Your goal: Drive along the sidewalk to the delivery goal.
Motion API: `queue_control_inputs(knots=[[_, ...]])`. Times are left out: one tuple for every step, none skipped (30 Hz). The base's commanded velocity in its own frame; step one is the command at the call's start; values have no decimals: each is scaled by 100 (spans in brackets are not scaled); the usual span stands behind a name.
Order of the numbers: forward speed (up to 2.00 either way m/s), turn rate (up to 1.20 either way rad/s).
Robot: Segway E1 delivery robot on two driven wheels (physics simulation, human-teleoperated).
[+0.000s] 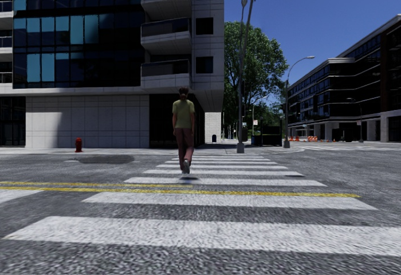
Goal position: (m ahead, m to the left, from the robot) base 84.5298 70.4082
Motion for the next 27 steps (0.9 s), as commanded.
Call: queue_control_inputs(knots=[[106,0],[106,0],[106,0],[106,0],[106,0],[106,0],[106,0],[106,0],[106,0],[106,0],[106,0],[106,0],[106,0],[106,0],[106,0],[106,0],[106,0],[106,0],[106,0],[106,0],[106,0],[106,0],[106,0],[106,0],[106,0],[106,0],[106,0]])
